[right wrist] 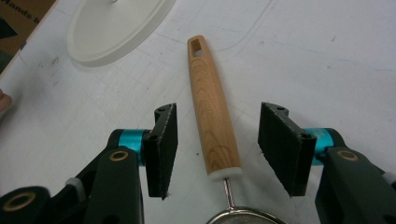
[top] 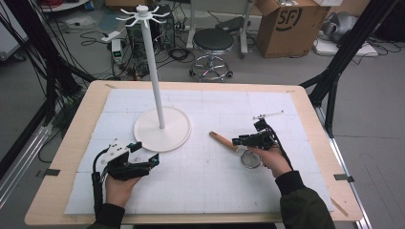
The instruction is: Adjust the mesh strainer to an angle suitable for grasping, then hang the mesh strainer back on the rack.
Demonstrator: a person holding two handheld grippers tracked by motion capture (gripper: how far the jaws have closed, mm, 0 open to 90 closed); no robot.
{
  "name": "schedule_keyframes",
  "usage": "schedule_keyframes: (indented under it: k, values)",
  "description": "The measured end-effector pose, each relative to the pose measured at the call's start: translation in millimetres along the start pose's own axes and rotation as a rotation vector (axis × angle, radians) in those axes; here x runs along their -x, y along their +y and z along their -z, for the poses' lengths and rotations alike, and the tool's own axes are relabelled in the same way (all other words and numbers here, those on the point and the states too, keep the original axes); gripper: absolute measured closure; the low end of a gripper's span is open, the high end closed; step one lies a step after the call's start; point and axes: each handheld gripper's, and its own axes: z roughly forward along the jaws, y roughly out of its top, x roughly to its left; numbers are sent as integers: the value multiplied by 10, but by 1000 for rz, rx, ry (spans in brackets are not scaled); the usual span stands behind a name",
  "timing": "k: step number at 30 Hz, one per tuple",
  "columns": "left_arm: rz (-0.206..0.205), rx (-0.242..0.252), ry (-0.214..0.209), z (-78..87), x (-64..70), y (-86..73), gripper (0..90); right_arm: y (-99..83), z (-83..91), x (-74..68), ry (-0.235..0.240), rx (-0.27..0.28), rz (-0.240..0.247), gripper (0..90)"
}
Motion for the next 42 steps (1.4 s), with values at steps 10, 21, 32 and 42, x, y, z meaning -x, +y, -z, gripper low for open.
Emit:
schedule_keyframes:
  k: [10,21,32,42]
  values:
    - [2,3,2,-1,1,-3,145,-9,-166,-58,2,-76,84,442]
    - [-2,-5,-3,-15,5,-6,145,-74,-307,-269,-165,-138,297,646]
    - [-1,-7,-4,-28,14,-7,145,-79,-346,-351,-236,-160,331,686]
    - [4,-9,0,-18,-5,-11,145,-10,-236,-314,-143,-104,234,694]
